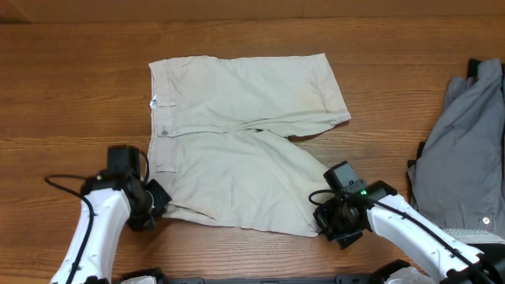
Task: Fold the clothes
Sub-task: 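Grasp the bottom hems of both legs with left and right grippers, then lift the hems and fold them up onto the waistband with both grippers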
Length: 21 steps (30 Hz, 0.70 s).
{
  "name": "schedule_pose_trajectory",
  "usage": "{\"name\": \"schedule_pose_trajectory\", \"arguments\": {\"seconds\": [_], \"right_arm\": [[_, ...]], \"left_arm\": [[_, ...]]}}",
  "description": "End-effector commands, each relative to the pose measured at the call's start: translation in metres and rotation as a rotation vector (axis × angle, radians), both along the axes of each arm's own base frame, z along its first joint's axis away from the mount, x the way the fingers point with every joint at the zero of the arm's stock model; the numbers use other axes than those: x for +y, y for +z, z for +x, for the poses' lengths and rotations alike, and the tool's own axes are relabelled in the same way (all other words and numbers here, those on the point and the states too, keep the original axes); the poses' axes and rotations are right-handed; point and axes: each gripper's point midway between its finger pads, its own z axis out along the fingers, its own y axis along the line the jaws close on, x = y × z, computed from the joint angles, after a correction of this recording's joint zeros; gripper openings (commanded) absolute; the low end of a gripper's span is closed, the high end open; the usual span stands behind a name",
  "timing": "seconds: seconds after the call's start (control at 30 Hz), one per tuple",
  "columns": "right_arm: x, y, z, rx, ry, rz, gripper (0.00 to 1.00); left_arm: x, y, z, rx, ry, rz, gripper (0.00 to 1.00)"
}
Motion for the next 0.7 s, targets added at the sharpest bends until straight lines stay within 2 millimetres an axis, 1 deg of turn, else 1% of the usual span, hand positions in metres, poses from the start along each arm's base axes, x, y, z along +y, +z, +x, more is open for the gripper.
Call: {"name": "schedule_pose_trajectory", "arguments": {"seconds": [0.0, 0.13, 0.33, 0.37, 0.43, 0.5, 0.57, 0.67], "right_arm": [[-0.014, 0.024, 0.037, -0.141, 0.061, -0.097, 0.04], [-0.032, 0.066, 0.068, -0.255, 0.106, -0.197, 0.04], [-0.042, 0.138, 0.119, -0.463, 0.198, -0.252, 0.04], [-0.043, 0.155, 0.131, -0.522, 0.223, -0.256, 0.04], [-0.044, 0.18, 0.152, -0.627, 0.28, -0.27, 0.04], [-0.049, 0.201, 0.169, -0.715, 0.302, -0.304, 0.04], [-0.054, 0.217, 0.186, -0.795, 0.309, -0.334, 0.04], [-0.058, 0.233, 0.21, -0.9, 0.328, -0.358, 0.04]], "left_arm": [[0.0, 0.032, 0.021, -0.064, -0.121, -0.007, 0.04], [0.001, 0.063, 0.028, -0.081, -0.155, -0.001, 0.04], [0.002, 0.108, 0.036, -0.165, -0.154, 0.017, 0.04], [0.003, 0.119, 0.041, -0.209, -0.154, 0.027, 0.04], [0.004, 0.135, 0.054, -0.29, -0.153, 0.045, 0.04], [0.007, 0.147, 0.069, -0.373, -0.15, 0.067, 0.04], [0.01, 0.155, 0.087, -0.45, -0.149, 0.086, 0.04], [0.014, 0.16, 0.113, -0.527, -0.098, 0.092, 0.04]]}}
